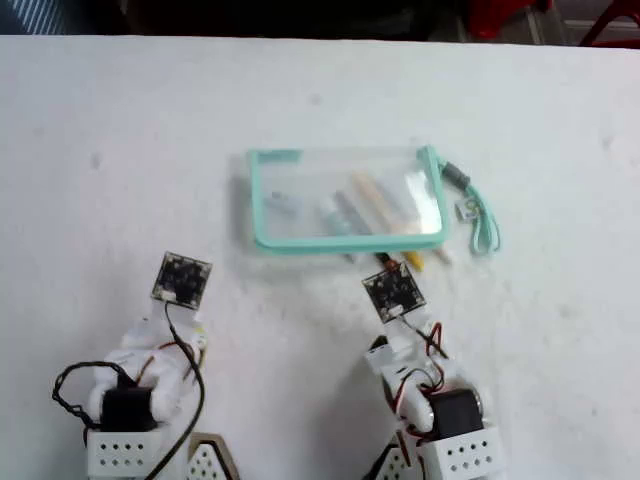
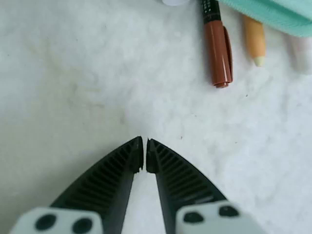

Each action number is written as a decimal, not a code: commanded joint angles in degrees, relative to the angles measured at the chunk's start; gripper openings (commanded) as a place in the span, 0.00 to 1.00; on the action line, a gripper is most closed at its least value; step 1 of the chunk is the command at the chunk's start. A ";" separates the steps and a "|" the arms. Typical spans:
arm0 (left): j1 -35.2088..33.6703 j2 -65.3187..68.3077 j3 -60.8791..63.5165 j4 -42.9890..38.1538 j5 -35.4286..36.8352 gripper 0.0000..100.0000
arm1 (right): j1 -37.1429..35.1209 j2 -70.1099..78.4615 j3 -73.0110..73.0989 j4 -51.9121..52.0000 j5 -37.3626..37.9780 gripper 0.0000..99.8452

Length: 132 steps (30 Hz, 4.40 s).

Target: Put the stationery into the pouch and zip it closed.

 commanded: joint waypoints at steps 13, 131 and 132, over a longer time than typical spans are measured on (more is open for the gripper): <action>-0.40 0.04 -0.09 0.35 0.62 0.09 | 0.04 -0.57 0.44 0.13 -0.18 0.02; 15.87 0.22 -13.89 -27.08 5.63 0.05 | 16.13 -0.66 0.44 -33.19 -0.09 0.02; 16.31 0.22 -13.71 -27.78 4.48 0.04 | 16.13 -0.66 0.44 -33.10 -0.09 0.02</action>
